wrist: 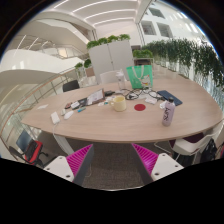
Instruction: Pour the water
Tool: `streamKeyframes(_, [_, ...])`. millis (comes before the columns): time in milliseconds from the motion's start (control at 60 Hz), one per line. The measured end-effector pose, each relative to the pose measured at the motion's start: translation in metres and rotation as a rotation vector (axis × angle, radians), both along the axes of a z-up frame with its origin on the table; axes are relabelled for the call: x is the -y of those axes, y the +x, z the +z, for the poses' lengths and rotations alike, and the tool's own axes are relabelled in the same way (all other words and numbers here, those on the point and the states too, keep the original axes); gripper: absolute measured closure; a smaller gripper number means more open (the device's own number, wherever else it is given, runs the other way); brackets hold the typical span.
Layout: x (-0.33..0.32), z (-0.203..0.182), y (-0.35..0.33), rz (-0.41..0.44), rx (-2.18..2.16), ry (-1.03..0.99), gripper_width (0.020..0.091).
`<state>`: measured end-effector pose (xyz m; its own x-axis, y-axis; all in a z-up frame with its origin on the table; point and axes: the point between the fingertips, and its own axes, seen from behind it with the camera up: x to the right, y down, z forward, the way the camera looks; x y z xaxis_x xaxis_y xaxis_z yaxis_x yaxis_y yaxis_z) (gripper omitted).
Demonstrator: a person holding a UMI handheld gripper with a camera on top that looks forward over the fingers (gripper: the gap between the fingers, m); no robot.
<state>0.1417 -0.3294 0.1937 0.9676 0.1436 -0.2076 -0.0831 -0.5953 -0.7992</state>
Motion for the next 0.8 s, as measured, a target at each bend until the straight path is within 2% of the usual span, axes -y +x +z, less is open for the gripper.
streamKeyframes(83, [0.000,-0.002,-0.002,-0.036,0.007,0.004,0.0272])
streamKeyframes(183, [0.021,-0.006,-0.050,-0.083,0.018,0.002,0.0273])
streamKeyframes(217, [0.003,0.001,-0.016,-0.077,0.010,0.012,0.0269])
streamKeyframes(267, [0.021,-0.003,-0.047,-0.087,0.021,0.035,0.0271])
streamKeyframes(400, [0.016,-0.004,-0.038,-0.117,0.061,0.097,0.0277])
streamKeyframes(450, [0.014,0.000,-0.021,-0.134,0.071,0.131,0.0279])
streamKeyframes(567, [-0.004,-0.018,0.032,-0.211,0.082,0.185,0.0280])
streamKeyframes(683, [-0.051,-0.037,0.106,-0.269,0.117,0.263,0.0281])
streamKeyframes(800, [-0.124,-0.063,0.184,-0.316,0.175,0.345,0.0276])
